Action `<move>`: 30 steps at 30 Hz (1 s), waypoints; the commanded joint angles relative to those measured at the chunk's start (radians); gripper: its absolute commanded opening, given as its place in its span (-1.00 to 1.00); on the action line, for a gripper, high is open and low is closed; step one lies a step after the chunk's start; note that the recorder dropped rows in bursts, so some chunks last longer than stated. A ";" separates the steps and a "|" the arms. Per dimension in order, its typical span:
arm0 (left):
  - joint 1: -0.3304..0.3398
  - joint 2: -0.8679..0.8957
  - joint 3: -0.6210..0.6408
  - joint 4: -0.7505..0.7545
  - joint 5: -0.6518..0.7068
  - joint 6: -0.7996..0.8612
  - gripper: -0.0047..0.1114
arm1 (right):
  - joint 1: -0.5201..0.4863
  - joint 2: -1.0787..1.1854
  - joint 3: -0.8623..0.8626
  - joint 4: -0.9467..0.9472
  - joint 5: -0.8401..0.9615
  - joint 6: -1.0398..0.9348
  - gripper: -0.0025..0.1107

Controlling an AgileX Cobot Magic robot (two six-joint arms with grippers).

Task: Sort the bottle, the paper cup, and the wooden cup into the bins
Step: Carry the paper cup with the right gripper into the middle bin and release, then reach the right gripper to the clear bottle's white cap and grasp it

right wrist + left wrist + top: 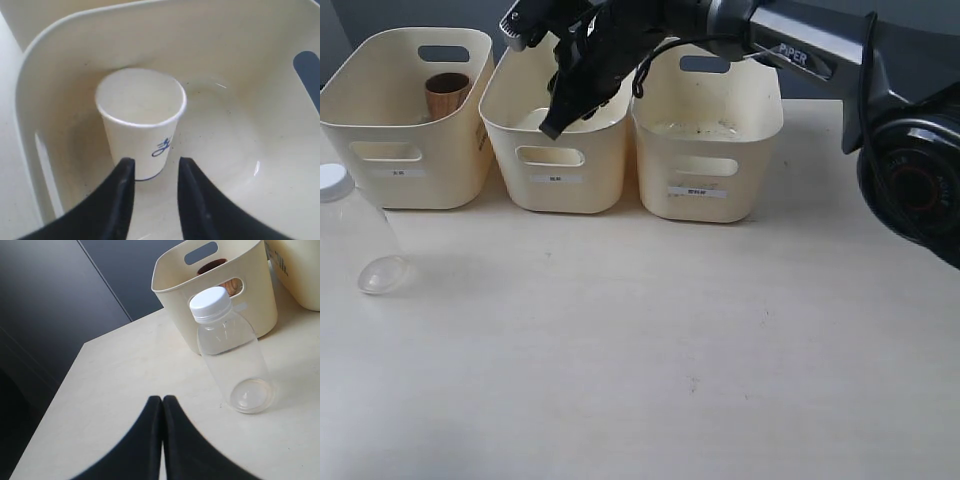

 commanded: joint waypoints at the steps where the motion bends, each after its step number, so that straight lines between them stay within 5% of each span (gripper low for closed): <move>1: -0.005 -0.003 0.002 -0.004 -0.006 -0.006 -0.92 | -0.005 -0.039 -0.002 0.039 -0.026 0.002 -0.42; 8: -0.005 -0.003 0.002 -0.004 -0.006 -0.006 -0.92 | 0.047 -0.132 -0.002 0.250 -0.033 -0.130 -0.40; 13: -0.005 -0.003 0.002 -0.004 -0.006 -0.006 -0.92 | 0.136 -0.156 -0.002 0.294 -0.048 -0.184 0.24; 20: -0.005 -0.003 0.002 -0.004 -0.006 -0.006 -0.92 | 0.260 -0.128 -0.002 0.410 -0.061 -0.322 0.20; 30: -0.005 -0.003 0.002 -0.004 -0.006 -0.006 -0.92 | 0.251 -0.021 0.001 0.681 0.026 -0.547 0.20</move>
